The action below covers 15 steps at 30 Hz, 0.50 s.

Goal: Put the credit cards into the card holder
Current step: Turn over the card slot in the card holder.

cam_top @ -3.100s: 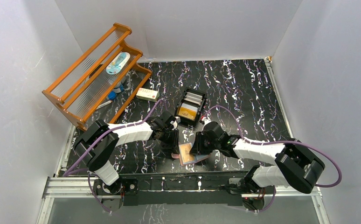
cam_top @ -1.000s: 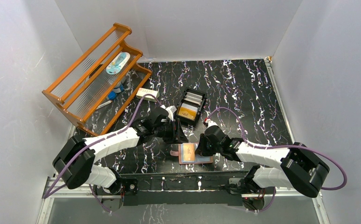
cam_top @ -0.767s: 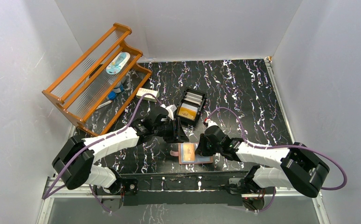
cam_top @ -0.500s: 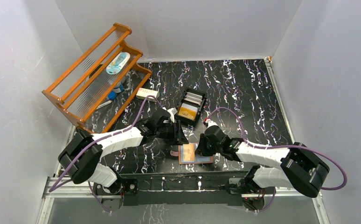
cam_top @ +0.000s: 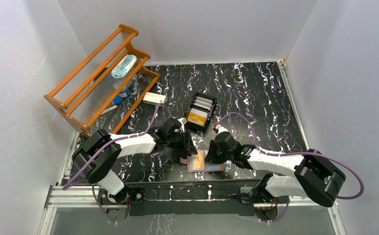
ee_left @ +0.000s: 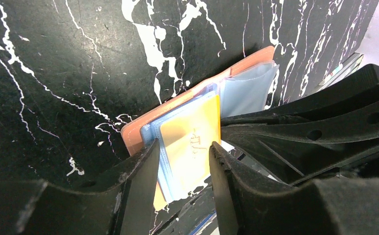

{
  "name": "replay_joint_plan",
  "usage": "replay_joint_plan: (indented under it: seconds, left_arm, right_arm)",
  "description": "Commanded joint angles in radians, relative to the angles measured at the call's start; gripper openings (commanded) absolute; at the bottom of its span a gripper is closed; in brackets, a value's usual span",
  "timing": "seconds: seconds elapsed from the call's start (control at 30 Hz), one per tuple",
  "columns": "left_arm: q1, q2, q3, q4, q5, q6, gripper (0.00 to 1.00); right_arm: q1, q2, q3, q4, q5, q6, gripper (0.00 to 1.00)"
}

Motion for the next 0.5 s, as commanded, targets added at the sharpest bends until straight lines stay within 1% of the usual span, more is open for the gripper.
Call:
replay_joint_plan:
  seconds: [0.0,0.27,0.47]
  left_arm:
    - [-0.003,0.007,-0.017,0.025,0.010,0.011,0.41]
    - [-0.003,-0.016,-0.013,-0.034,-0.026,0.018,0.41]
    - [-0.003,-0.015,-0.011,-0.046,-0.033,0.006,0.41]
  right_arm:
    - [0.004,0.013,-0.006,0.012,-0.006,-0.004,0.14]
    - [0.003,0.018,0.000,0.010,-0.007,-0.008,0.14]
    - [0.003,0.018,0.004,0.008,-0.006,-0.010,0.14]
